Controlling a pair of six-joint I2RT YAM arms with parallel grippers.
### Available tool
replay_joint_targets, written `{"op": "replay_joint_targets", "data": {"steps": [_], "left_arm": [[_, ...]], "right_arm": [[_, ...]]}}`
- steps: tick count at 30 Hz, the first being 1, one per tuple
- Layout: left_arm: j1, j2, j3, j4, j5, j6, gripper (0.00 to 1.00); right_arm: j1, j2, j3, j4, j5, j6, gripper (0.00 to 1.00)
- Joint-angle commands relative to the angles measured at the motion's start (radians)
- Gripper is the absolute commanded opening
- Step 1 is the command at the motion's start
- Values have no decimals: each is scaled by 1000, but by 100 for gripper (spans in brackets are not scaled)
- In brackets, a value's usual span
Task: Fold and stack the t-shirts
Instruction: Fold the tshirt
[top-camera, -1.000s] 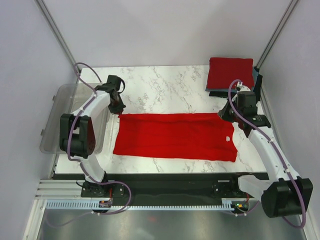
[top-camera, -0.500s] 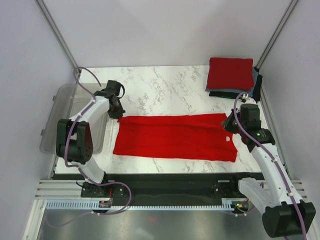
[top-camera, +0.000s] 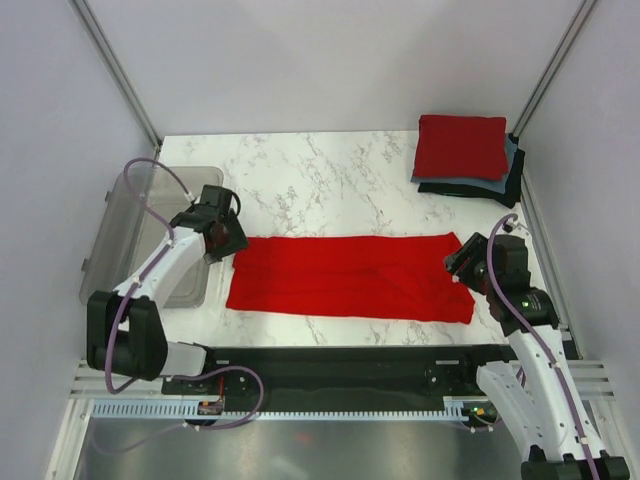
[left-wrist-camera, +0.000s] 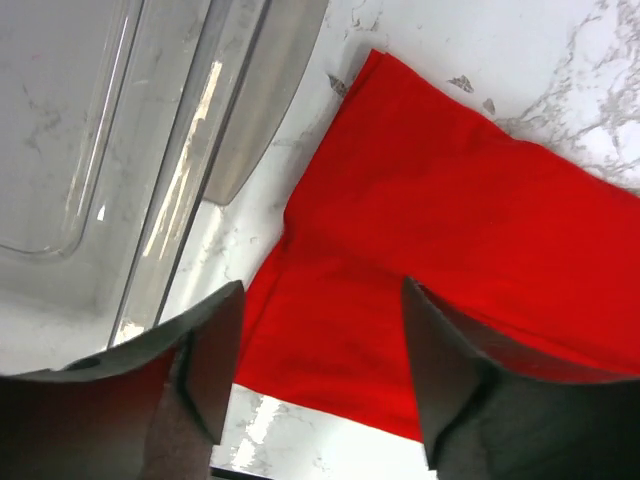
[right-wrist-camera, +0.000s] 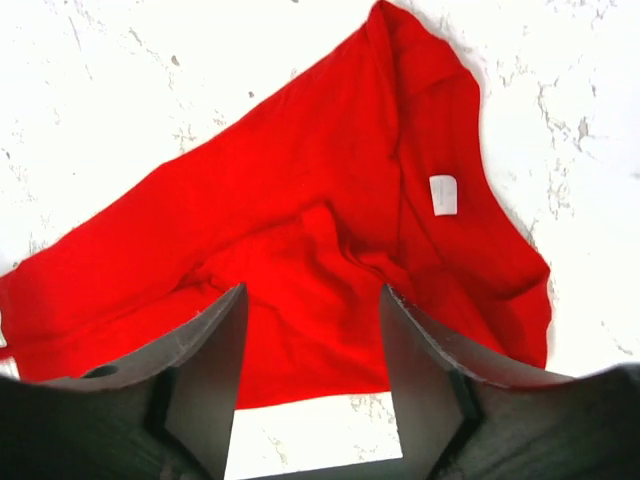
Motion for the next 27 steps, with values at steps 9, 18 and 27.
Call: {"op": "replay_joint_targets", "data": {"steps": [9,18,27], "left_arm": [[-3,-109,-37,86,13,-35,87],[-214,167,70,138,21,-19,82],[-317,335,17,137,13,-91,80]], "right_arm": [[4,93,-54,100,-113,63,65],[169,571,-2,267,-72,92,68],[202,881,33,395,-112,117,68]]}}
